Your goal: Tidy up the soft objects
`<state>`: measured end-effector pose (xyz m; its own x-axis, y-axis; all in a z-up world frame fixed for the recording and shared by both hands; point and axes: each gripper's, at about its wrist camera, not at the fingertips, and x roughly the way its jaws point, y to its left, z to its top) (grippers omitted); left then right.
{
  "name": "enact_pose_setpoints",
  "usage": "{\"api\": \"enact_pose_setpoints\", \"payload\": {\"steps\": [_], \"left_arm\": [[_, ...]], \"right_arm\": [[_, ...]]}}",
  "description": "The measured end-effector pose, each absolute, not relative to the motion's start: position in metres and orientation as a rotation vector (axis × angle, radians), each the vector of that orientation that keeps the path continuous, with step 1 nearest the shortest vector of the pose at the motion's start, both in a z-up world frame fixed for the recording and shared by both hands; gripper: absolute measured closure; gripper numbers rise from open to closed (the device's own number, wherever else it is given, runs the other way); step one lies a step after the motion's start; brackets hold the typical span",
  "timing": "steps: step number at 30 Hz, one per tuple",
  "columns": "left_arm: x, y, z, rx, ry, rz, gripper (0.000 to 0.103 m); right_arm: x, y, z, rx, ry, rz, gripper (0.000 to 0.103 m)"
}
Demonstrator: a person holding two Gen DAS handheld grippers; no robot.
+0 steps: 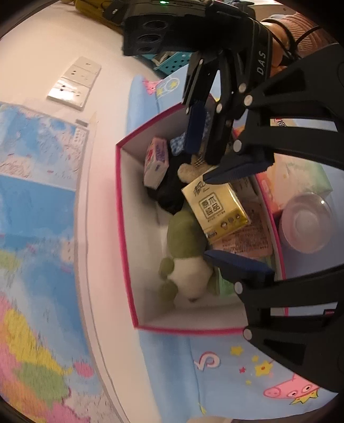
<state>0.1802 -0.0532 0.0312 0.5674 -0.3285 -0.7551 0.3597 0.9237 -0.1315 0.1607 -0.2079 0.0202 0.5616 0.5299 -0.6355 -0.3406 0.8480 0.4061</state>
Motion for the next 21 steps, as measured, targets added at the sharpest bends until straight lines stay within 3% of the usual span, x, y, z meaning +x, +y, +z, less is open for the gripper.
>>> {"api": "enact_pose_setpoints", "payload": {"steps": [2, 4, 6, 7, 9, 11, 13, 21], "left_arm": [[0.172, -0.046, 0.037, 0.029, 0.847, -0.394, 0.049], [0.162, -0.039, 0.042, 0.025, 0.807, -0.377, 0.042], [0.145, -0.028, 0.047, 0.001, 0.755, -0.351, 0.017], [0.137, -0.024, 0.048, -0.007, 0.731, -0.342, 0.013], [0.121, -0.017, 0.049, -0.010, 0.697, -0.322, 0.005], [0.104, -0.010, 0.047, -0.013, 0.670, -0.288, 0.000], [0.088, -0.005, 0.039, -0.014, 0.667, -0.247, 0.000], [0.044, -0.003, 0.009, -0.004, 0.699, -0.132, 0.000]], "right_arm": [[0.153, -0.210, 0.024, 0.231, 0.813, 0.505, 0.056], [0.143, -0.212, 0.027, 0.212, 0.791, 0.493, 0.047], [0.127, -0.214, 0.033, 0.189, 0.755, 0.474, 0.036], [0.120, -0.215, 0.035, 0.177, 0.739, 0.462, 0.028], [0.098, -0.217, 0.039, 0.147, 0.696, 0.431, 0.019], [0.084, -0.219, 0.040, 0.125, 0.672, 0.408, 0.018], [0.065, -0.218, 0.039, 0.095, 0.649, 0.370, 0.000], [0.004, -0.203, 0.024, 0.039, 0.608, 0.286, 0.000]]}}
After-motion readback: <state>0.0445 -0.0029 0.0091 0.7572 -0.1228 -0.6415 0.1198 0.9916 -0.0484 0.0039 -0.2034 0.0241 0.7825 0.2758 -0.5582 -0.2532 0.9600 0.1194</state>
